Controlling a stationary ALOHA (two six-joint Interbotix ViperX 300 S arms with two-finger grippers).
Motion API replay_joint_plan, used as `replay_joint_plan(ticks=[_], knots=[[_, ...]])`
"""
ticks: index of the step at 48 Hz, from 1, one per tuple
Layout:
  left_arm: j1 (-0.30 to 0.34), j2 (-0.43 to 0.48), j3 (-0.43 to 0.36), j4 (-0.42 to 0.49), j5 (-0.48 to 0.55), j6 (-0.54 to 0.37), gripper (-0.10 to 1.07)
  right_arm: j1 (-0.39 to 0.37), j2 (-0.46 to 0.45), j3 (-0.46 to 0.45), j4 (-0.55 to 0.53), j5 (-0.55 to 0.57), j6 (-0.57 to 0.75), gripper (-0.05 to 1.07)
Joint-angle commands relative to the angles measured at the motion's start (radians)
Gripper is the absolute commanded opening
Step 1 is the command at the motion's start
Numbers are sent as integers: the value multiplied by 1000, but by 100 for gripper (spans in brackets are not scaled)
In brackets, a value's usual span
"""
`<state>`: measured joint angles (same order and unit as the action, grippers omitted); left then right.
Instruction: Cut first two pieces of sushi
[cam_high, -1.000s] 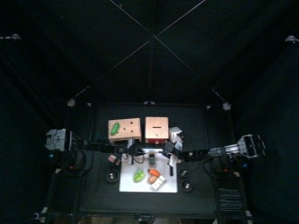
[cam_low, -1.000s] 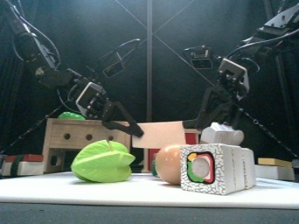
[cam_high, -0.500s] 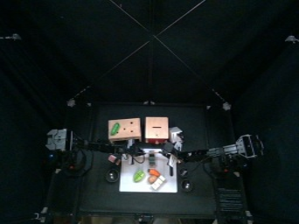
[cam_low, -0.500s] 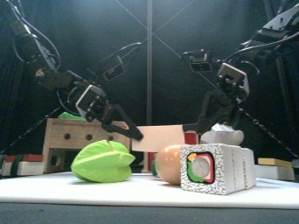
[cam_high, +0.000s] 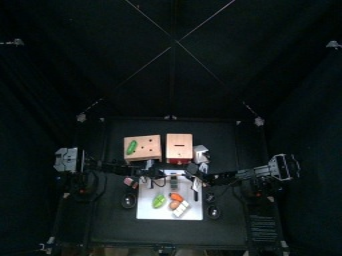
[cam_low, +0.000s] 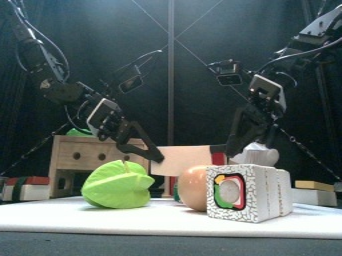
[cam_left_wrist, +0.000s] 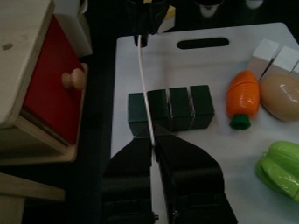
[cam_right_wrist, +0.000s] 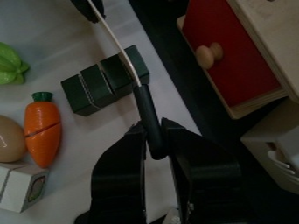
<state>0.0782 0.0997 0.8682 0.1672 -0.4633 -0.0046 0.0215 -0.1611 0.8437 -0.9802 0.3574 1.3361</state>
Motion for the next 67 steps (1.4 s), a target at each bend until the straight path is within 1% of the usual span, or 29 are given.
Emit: replay_joint_plan(ticks=[1, 16, 40, 49, 54, 67], knots=[[-34, -2, 6, 3, 5, -2, 36, -6, -3, 3, 12, 21, 8, 39], [-44, -2, 8, 3, 25, -2, 36, 15, -8, -2, 34, 21, 8, 39], [-40, 0, 6, -6, 32, 3, 36, 9, 0, -2, 31, 28, 8, 39], [-35, -9, 5, -3, 31, 6, 36, 8, -15, -5, 28, 66, 6, 39], [-34, -11, 5, -5, 32, 6, 36, 9, -23, -3, 29, 69, 6, 39], [-37, 11, 11, -6, 32, 5, 36, 15, 3, 0, 37, 67, 8, 39]])
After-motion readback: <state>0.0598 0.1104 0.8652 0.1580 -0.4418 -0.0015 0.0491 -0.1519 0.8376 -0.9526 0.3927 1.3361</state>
